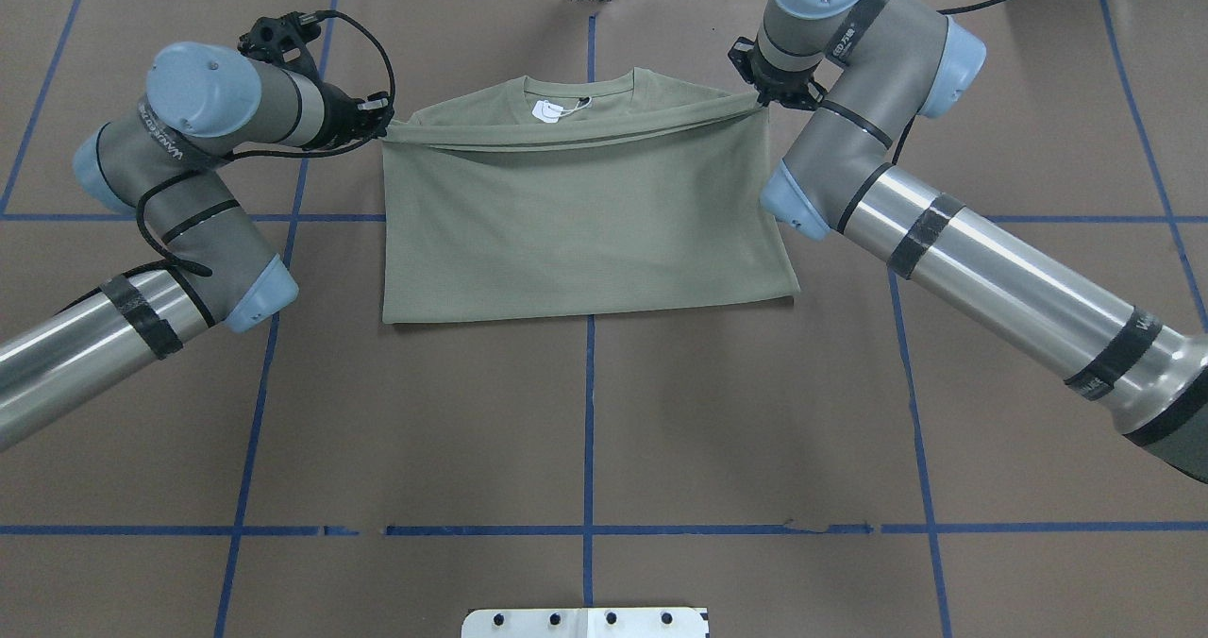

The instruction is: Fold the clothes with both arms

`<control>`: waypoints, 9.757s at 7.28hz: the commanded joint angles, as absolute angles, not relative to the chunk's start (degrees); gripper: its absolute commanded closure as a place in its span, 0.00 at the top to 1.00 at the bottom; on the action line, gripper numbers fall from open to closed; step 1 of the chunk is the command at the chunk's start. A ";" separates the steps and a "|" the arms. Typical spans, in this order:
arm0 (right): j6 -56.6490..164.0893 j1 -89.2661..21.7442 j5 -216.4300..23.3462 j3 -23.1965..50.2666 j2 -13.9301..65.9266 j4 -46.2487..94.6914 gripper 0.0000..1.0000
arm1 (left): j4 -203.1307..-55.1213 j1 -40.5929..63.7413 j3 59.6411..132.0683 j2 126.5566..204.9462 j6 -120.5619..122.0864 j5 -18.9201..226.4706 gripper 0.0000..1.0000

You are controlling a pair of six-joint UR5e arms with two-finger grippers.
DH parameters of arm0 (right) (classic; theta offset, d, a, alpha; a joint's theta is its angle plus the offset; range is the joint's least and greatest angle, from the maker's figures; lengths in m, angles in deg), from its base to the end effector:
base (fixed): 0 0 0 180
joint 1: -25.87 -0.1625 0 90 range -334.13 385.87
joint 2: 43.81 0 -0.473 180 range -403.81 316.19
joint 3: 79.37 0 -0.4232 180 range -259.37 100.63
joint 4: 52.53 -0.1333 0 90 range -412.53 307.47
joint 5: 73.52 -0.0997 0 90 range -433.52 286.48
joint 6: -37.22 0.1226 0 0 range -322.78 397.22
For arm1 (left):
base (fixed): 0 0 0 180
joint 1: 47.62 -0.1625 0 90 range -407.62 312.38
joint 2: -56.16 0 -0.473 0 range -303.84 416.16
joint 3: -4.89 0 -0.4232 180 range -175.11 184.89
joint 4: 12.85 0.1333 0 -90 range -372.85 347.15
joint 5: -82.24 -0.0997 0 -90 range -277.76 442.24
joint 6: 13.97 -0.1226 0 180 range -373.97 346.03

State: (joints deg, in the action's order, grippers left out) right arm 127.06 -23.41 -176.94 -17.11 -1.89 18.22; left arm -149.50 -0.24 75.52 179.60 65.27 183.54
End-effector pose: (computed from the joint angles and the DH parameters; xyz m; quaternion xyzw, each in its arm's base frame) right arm -0.5087 -0.7517 0.3598 0.0408 -0.3515 0.3524 0.8664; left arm 0.4781 -0.6809 0.4262 0.1701 0.4809 -0.2225 0.8308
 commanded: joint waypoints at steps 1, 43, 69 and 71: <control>127.04 -23.17 -176.44 -19.43 -2.94 17.52 0.00 | -152.33 -0.07 73.35 179.73 64.43 183.40 0.00; 160.71 4.73 -177.23 49.30 50.06 14.10 1.00 | -153.12 -14.93 97.52 167.16 86.67 194.92 0.68; 159.04 -1.90 -177.67 43.32 41.71 14.18 1.00 | -148.46 0.17 69.73 188.11 70.16 191.85 0.00; 159.04 -2.60 -177.32 43.24 40.75 14.18 1.00 | -154.30 1.42 55.15 198.49 70.05 188.43 0.00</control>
State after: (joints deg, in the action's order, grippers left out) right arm 159.04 -2.16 -177.51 43.30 41.39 14.18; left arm -150.18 0.48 64.40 192.29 70.35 190.23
